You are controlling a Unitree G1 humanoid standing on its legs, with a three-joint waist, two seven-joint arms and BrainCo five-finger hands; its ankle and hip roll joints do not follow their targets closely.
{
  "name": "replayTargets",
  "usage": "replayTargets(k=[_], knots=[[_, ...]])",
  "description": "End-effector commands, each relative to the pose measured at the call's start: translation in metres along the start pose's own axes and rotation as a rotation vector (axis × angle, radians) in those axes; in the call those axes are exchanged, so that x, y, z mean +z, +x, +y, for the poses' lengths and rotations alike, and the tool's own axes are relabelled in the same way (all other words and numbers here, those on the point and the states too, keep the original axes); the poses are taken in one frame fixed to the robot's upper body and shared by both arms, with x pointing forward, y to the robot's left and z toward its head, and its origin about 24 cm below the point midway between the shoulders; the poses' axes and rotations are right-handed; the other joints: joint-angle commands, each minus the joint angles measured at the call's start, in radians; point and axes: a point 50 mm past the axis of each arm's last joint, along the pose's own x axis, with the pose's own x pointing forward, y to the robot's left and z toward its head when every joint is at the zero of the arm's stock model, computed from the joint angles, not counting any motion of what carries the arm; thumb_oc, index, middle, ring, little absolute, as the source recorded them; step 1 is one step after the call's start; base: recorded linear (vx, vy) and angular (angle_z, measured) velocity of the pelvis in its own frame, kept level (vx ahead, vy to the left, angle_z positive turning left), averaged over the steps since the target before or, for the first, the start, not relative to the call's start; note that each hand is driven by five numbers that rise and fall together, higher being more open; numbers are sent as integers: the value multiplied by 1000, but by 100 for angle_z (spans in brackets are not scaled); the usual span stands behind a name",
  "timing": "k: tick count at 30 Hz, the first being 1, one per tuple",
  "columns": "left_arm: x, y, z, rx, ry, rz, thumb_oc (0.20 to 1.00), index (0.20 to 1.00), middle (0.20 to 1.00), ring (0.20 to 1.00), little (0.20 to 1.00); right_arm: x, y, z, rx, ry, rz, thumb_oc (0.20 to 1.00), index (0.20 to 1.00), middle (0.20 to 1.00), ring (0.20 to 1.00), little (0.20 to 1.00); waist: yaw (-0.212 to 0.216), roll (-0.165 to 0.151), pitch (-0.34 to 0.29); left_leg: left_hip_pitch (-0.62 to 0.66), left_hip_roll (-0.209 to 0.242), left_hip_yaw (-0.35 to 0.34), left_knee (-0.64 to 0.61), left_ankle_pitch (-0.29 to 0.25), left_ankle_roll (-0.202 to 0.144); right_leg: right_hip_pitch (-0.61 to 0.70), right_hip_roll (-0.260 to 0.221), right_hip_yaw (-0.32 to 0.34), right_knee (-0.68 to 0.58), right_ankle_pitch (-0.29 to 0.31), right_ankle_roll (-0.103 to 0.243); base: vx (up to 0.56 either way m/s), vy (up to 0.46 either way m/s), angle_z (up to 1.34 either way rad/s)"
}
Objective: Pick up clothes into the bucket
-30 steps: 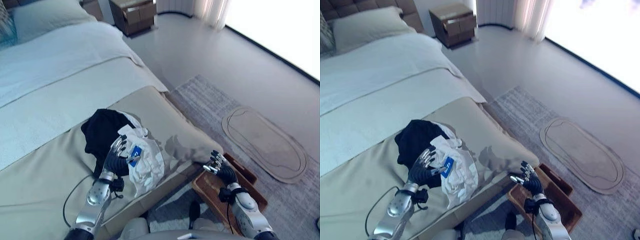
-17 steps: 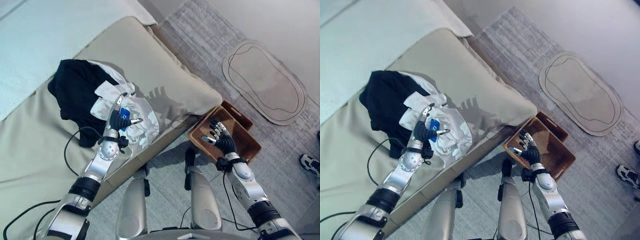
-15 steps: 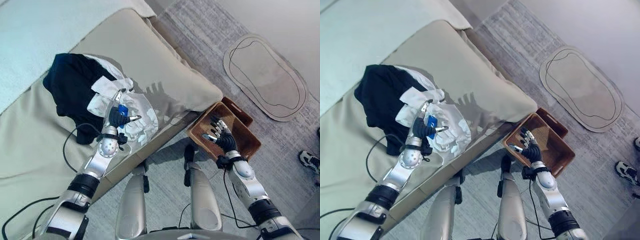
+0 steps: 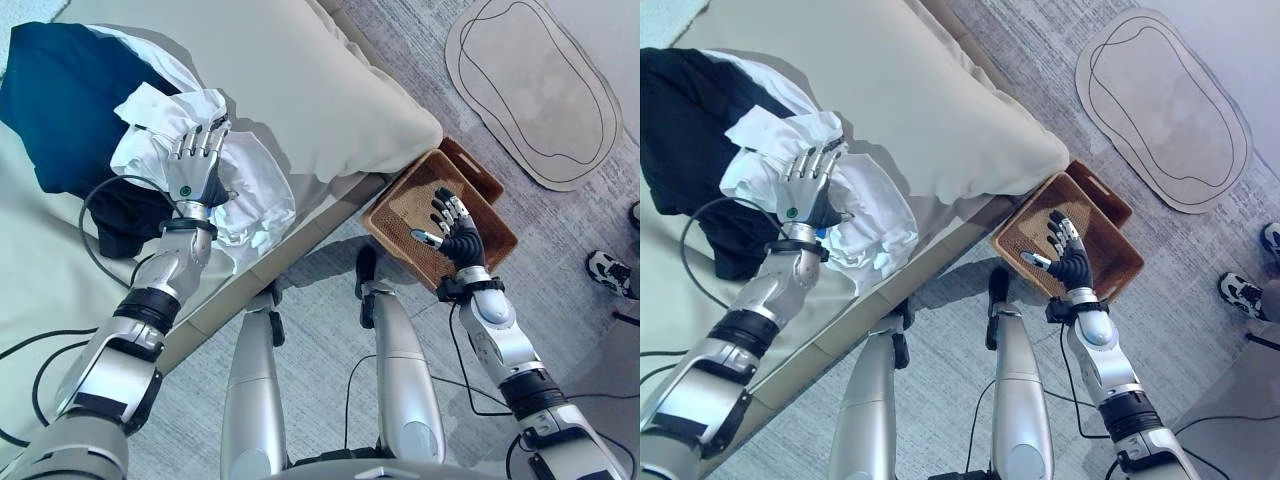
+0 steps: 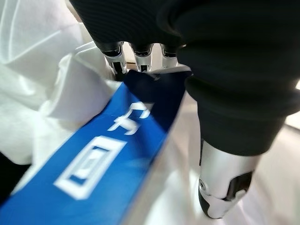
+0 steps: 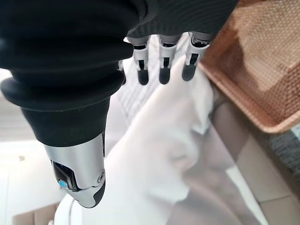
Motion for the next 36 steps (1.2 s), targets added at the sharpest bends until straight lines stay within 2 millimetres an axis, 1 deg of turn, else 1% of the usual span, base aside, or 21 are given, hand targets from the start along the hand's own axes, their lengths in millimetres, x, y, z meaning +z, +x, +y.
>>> replayTargets(k=[1, 5, 8, 9, 10, 11, 12, 16, 18, 22, 23, 25, 26, 27, 28, 29, 31, 32, 34, 36], knots=[[-21, -9, -11, -78, 145, 38, 1000, 1000, 1000, 1000, 1000, 18, -9, -7, 2, -13, -113, 1000, 1000, 1000, 1000, 1000, -13, -5, -98, -55, 30, -31, 154, -117, 8, -1, -79, 22, -60, 97, 80, 0, 0, 0], [-30, -8, -20, -170, 233, 62, 1000, 1000, 1000, 1000, 1000, 21, -6, -6, 16, -17, -123, 1000, 1000, 1000, 1000, 1000, -22, -6, -102, -93, 27, -31, 181, -124, 14, -38, -75, 33, -40, 92, 76, 2, 10, -2], [-29, -8, -29, -251, 282, 46, 1000, 1000, 1000, 1000, 1000, 22, -4, -4, 28, -15, -126, 1000, 1000, 1000, 1000, 1000, -28, -6, -106, -112, 24, -32, 193, -127, 17, -54, -72, 38, -29, 90, 75, 6, 14, -6], [-28, -7, -30, -269, 287, 43, 865, 865, 865, 865, 865, 23, -4, -4, 30, -15, -126, 1000, 1000, 1000, 1000, 1000, -29, -6, -108, -118, 23, -32, 199, -128, 18, -59, -73, 40, -26, 90, 75, 0, 0, 0], [-28, -9, -34, -301, 291, 43, 545, 545, 545, 545, 545, 22, -4, -4, 32, -14, -122, 1000, 1000, 1000, 1000, 1000, -31, -6, -109, -119, 23, -32, 198, -128, 18, -59, -72, 40, -25, 89, 75, 0, 0, 0], [-27, -8, -34, -301, 291, 43, 200, 200, 200, 200, 200, 22, -4, -4, 31, -14, -122, 1000, 1000, 1000, 1000, 1000, -30, -6, -109, -119, 23, -32, 198, -128, 18, -60, -72, 40, -25, 89, 75, 0, 0, 0], [-23, -8, -35, -322, 268, 37, 200, 200, 200, 200, 200, 20, -5, -4, 35, -16, -114, 1000, 1000, 1000, 1000, 1000, -31, -5, -112, -121, 22, -33, 198, -127, 17, -65, -74, 39, -23, 90, 77, 24, 4, 4], [-18, -9, -36, -318, 236, 16, 200, 200, 200, 200, 200, 18, -7, -6, 25, -17, -106, 1000, 1000, 1000, 1000, 1000, -29, -2, -120, -113, 18, -31, 185, -125, 19, -57, -73, 39, -35, 92, 76, 7, 2, 1], [-15, -16, -41, -339, 221, -9, 200, 200, 200, 200, 200, 15, -7, -7, 18, -22, -98, 1000, 1000, 1000, 1000, 1000, -23, 2, -130, -97, 14, -29, 165, -121, 19, -43, -74, 36, -53, 96, 78, 0, 0, 0], [-12, -23, -46, -351, 201, -22, 200, 200, 200, 200, 200, 12, -8, -6, 17, -26, -84, 1000, 1000, 1000, 1000, 1000, -18, 4, -139, -53, 10, -24, 125, -113, 17, -5, -77, 31, -95, 109, 83, 0, 0, 0], [-9, -29, -50, -361, 186, -31, 200, 200, 200, 200, 200, 10, -8, -4, 23, -29, -78, 1000, 1000, 1000, 1000, 1000, -12, 4, -143, -11, 8, -17, 82, -102, 14, 34, -81, 24, -133, 123, 86, 0, 0, 0], [-7, -33, -52, -363, 170, -36, 200, 200, 200, 200, 200, 8, -9, -3, 29, -37, -67, 1000, 1000, 1000, 1000, 1000, -6, 4, -144, 36, 4, -15, 37, -90, 10, 81, -84, 18, -176, 139, 90, 0, 0, 0], [-7, -33, -52, -363, 170, -36, 200, 200, 200, 200, 200, 8, -9, -3, 29, -37, -67, 1000, 1000, 1000, 1000, 1000, -6, 4, -143, 39, 4, -15, 36, -89, 10, 84, -84, 18, -177, 140, 90, 37, -4, -3], [-1, -38, -53, -355, 130, -51, 200, 200, 200, 200, 200, 5, -10, -2, 34, -47, -53, 1000, 1000, 1000, 1000, 1000, 7, 4, -148, 113, -2, -9, -33, -69, 4, 159, -91, 5, -240, 162, 98, 0, 0, 0], [-1, -38, -53, -356, 130, -50, 200, 200, 200, 200, 200, 5, -10, -2, 35, -47, -53, 1000, 1000, 1000, 1000, 1000, 6, 4, -145, 120, -2, -9, -37, -67, 4, 165, -91, 4, -244, 163, 98, 50, -16, -4], [1, -40, -53, -349, 106, -55, 200, 200, 200, 200, 200, 3, -11, -1, 32, -51, -47, 1000, 1000, 1000, 1000, 1000, 11, 3, -146, 151, -5, -11, -65, -58, 2, 200, -94, -2, -270, 171, 101, 25, -17, -4], [5, -41, -50, -326, 70, -65, 200, 200, 200, 200, 200, 1, -11, -1, 30, -55, -34, 1000, 1000, 1000, 1000, 1000, 23, 4, -152, 201, -9, -14, -107, -46, -1, 258, -98, -14, -310, 182, 105, 36, -25, 1], [7, -44, -50, -318, 51, -71, 200, 200, 200, 200, 200, -1, -11, 0, 32, -56, -27, 1000, 1000, 1000, 1000, 1000, 26, 3, -156, 235, -12, -15, -141, -27, -2, 294, -102, -24, -342, 198, 108, 44, -33, 6], [10, -47, -47, -297, 12, -77, 200, 200, 200, 200, 200, -3, -11, 1, 34, -62, -14, 1000, 1000, 1000, 1000, 1000, 38, 1, -164, 286, -11, -16, -178, -24, -4, 351, -99, -40, -374, 201, 112, 60, -38, 12], [16, -50, -39, -261, -79, -91, 200, 200, 200, 200, 200, -7, -11, 2, 38, -65, 7, 1000, 1000, 1000, 1000, 1000, 47, -2, -173, 341, -15, -20, -232, 0, -8, 418, -99, -56, -426, 220, 114, 61, -47, 11]])
